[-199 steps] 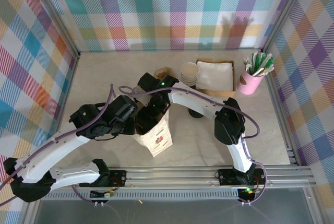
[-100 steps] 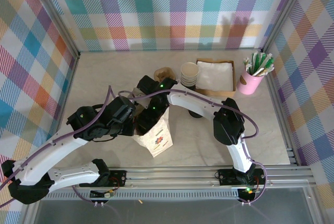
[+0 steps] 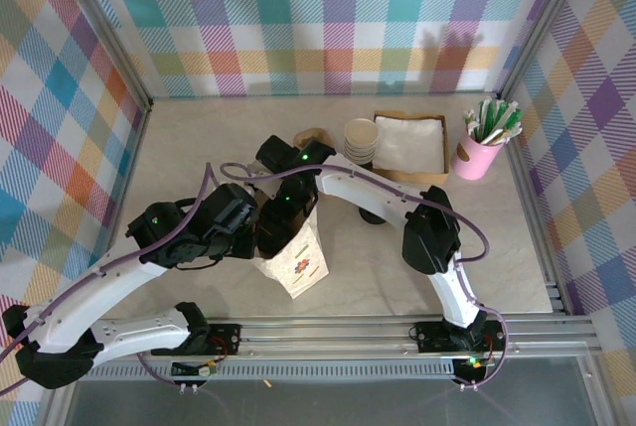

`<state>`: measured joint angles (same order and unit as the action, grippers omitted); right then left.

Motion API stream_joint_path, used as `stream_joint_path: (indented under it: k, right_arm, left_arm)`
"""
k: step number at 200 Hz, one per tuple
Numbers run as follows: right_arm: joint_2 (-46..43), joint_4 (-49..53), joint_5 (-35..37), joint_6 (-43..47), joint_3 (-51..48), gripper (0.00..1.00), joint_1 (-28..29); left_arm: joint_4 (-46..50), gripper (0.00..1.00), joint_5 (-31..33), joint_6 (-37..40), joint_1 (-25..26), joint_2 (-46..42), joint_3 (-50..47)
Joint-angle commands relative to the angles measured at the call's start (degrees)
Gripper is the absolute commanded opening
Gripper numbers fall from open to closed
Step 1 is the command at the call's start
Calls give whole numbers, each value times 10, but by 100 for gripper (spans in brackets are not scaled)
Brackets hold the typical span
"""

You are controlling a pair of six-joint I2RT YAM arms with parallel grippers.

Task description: Pack the takeout coffee

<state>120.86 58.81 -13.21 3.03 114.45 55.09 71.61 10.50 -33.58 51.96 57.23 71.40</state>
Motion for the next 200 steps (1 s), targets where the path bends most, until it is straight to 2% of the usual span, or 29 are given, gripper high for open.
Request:
stream_joint_path:
  k: [1, 25, 55, 114, 158, 200]
  right_arm:
    - [26, -3, -34, -26, 21, 49, -2]
    - [31, -2, -44, -30, 22, 54, -3]
    - [35, 2, -70, -27, 17, 54, -11]
    - [22, 19, -95, -32, 8, 36, -24]
    - [17, 29, -115, -64, 25, 31, -38]
    - [24, 36, -128, -151, 49, 29, -56]
  left_arm:
    - [23, 0, -29, 3, -3, -6, -7]
    - [25, 0, -29, 3, -3, -7, -3]
    - [24, 0, -30, 2, -3, -7, -4]
    - [26, 0, -28, 2, -3, -1, 1]
    - [30, 0, -21, -1, -3, 2, 9]
    - [32, 0, -19, -1, -3, 5, 12]
